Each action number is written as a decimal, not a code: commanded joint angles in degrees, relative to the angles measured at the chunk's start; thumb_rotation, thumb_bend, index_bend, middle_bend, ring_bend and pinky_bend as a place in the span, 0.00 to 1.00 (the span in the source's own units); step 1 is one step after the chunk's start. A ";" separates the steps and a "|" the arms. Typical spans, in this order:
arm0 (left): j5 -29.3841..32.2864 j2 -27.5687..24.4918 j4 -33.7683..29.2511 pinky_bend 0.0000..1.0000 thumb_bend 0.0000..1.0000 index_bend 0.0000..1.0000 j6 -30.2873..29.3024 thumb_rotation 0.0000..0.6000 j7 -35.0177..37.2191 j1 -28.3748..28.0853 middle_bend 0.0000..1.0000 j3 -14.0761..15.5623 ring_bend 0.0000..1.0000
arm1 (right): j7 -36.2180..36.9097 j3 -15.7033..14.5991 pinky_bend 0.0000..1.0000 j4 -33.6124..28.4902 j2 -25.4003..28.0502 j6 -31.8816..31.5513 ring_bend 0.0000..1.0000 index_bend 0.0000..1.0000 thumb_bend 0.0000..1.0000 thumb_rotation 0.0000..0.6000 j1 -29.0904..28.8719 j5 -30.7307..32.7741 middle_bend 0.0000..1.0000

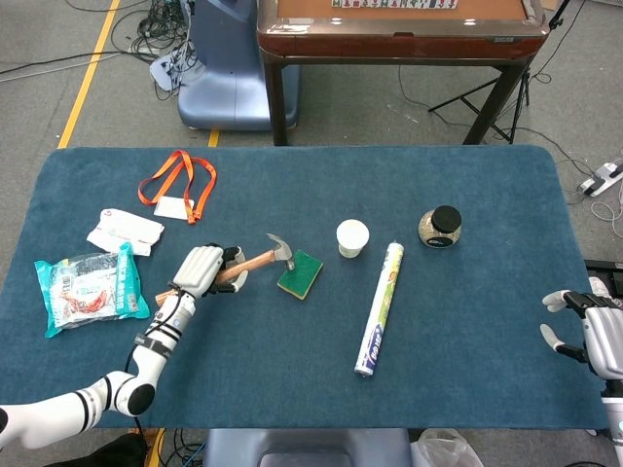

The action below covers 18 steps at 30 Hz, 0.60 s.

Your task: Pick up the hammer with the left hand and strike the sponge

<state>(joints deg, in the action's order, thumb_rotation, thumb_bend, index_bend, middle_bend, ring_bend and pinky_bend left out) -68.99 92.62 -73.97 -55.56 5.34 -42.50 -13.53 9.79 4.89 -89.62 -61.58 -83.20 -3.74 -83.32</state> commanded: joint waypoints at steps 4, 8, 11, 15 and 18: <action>-12.26 1.59 6.21 0.56 0.40 0.80 -6.15 1.00 11.35 0.27 0.89 3.09 0.68 | -0.07 0.00 0.40 -0.03 0.01 0.03 0.40 0.43 0.26 1.00 0.00 0.04 0.47; -15.52 2.34 8.85 0.63 0.40 0.81 -7.76 1.00 14.27 -0.07 0.89 4.40 0.69 | -0.09 0.01 0.40 -0.05 0.03 0.05 0.40 0.43 0.26 1.00 -0.01 0.07 0.47; -17.21 2.55 10.40 0.66 0.40 0.81 -8.25 1.00 16.03 -0.42 0.90 5.27 0.70 | -0.07 -0.04 0.40 -0.06 0.04 0.11 0.40 0.43 0.26 1.00 -0.03 0.00 0.47; -19.13 2.77 11.72 0.71 0.40 0.82 -9.32 1.00 17.91 -0.74 0.91 6.18 0.71 | -0.05 -0.04 0.40 0.00 0.02 0.18 0.40 0.43 0.26 1.00 -0.06 0.01 0.47; -20.39 3.02 12.81 0.72 0.40 0.82 -10.22 1.00 19.33 -0.96 0.91 6.77 0.71 | -0.05 -0.05 0.40 0.00 0.03 0.33 0.40 0.43 0.26 1.00 -0.12 0.04 0.47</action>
<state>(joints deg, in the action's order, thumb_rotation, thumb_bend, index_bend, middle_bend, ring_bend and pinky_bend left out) -88.93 95.48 -61.61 -65.34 24.18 -43.31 -7.06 9.74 4.84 -89.62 -61.55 -82.87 -3.86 -83.28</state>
